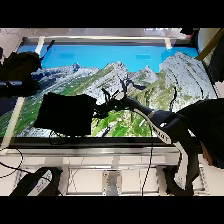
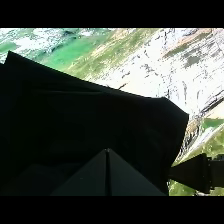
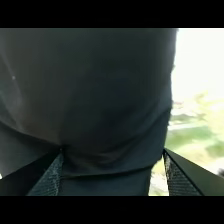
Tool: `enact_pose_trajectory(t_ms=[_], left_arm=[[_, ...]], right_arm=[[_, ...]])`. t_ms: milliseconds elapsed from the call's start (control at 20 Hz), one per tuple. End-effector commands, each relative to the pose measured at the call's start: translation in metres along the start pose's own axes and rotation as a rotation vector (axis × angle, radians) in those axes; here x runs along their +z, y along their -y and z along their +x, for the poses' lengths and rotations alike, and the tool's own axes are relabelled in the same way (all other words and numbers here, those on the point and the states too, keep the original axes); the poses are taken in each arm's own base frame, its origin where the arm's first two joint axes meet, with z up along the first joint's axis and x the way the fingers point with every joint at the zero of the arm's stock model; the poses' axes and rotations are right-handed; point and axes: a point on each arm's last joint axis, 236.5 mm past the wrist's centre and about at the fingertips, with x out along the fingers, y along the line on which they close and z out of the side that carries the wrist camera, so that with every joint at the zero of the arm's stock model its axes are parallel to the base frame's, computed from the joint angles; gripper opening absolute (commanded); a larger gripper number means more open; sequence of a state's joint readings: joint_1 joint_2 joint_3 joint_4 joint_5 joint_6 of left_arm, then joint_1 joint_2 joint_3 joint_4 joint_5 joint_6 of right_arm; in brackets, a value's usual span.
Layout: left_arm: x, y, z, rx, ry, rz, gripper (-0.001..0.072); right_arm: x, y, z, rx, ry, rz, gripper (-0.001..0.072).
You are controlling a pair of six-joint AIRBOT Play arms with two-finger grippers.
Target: Fold the clothes and pants, and hang the long-sleeved shirts on hangers.
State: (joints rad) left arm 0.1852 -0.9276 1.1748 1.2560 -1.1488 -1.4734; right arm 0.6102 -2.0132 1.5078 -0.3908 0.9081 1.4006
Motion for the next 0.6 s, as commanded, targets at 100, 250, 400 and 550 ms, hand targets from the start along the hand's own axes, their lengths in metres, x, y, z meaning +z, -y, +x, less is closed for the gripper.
enact_pose_trajectory(t_ms=[100, 250, 400, 550], left_arm=[[0.0, 0.0, 0.0, 0.001, 0.0, 0.001, 0.0007], [0.0, 0.0, 0.0, 0.001, 0.0, 0.003, 0.0007], [0.0, 0.0, 0.0, 0.001, 0.0, 0.024, 0.0007], [0.0, 0.0, 0.0, 0.001, 0.001, 0.025, 0.0007]], right_arm=[[-0.005, -0.009, 0.023, 0.027, -0.013, 0.036, 0.055], [0.012, -0.018, 0.024, 0.039, 0.051, 0.018, 0.0053], [0.047, -0.042, 0.001, 0.071, 0.134, -0.059, 0.0026], [0.085, -0.047, -0.07, 0.029, 0.176, -0.179, 0.0025]])
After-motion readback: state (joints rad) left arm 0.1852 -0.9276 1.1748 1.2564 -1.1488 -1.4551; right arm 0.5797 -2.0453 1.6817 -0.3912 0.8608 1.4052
